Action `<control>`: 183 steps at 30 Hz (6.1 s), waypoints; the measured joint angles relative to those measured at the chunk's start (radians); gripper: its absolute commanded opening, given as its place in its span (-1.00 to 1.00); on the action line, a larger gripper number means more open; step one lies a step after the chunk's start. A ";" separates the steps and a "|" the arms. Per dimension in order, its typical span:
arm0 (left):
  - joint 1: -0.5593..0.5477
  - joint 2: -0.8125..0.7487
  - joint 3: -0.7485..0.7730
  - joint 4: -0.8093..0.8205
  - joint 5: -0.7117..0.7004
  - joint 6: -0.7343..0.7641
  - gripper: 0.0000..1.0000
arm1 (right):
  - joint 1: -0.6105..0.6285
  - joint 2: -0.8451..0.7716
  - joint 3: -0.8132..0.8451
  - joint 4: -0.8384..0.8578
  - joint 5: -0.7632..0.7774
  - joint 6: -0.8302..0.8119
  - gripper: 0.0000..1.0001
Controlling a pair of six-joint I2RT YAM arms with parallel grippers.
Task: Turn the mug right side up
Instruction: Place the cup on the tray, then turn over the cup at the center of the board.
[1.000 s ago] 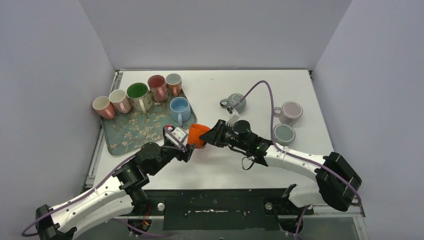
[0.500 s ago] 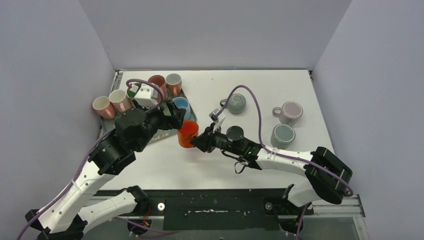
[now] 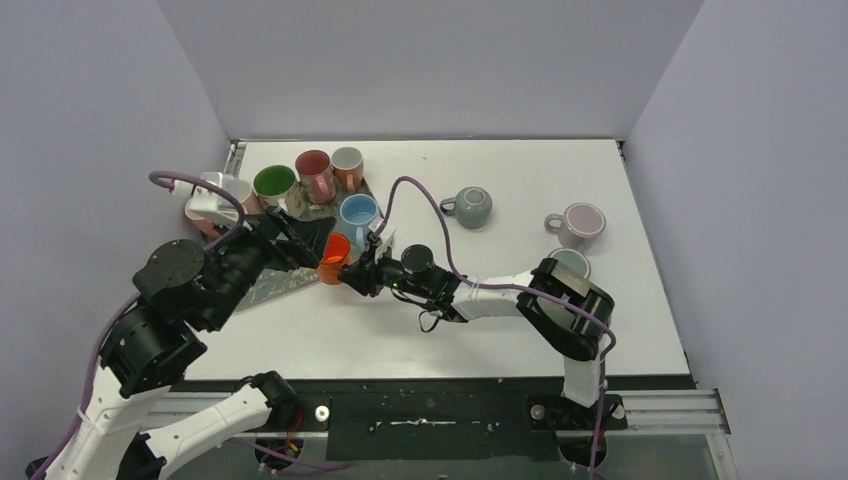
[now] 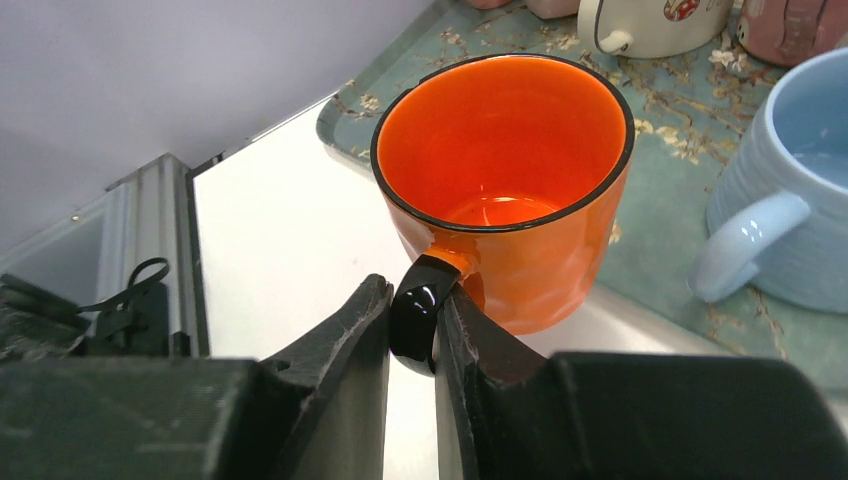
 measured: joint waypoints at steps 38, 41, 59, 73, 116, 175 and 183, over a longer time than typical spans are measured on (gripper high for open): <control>-0.008 -0.133 0.021 -0.019 -0.029 -0.022 0.95 | -0.038 0.528 0.591 -0.051 0.269 -0.266 -0.43; -0.008 -0.138 0.010 -0.019 -0.040 -0.014 0.95 | -0.042 0.528 0.598 -0.048 0.275 -0.258 -0.24; -0.011 -0.137 -0.140 0.013 -0.125 0.097 0.95 | -0.047 0.309 0.407 -0.022 0.206 -0.193 0.10; -0.011 -0.183 -0.412 0.225 -0.018 0.256 0.95 | -0.129 -0.228 0.113 -0.403 0.226 -0.056 0.84; 0.419 -0.008 -0.777 0.554 0.488 0.274 0.95 | -0.713 -0.372 0.086 -1.099 0.756 0.038 0.92; 0.387 -0.029 -0.776 0.509 0.449 0.335 0.95 | -0.860 0.166 0.527 -1.470 0.474 -1.406 -0.52; 0.387 -0.029 -0.776 0.509 0.449 0.335 0.95 | -0.858 0.166 0.546 -1.497 0.478 -1.419 -1.00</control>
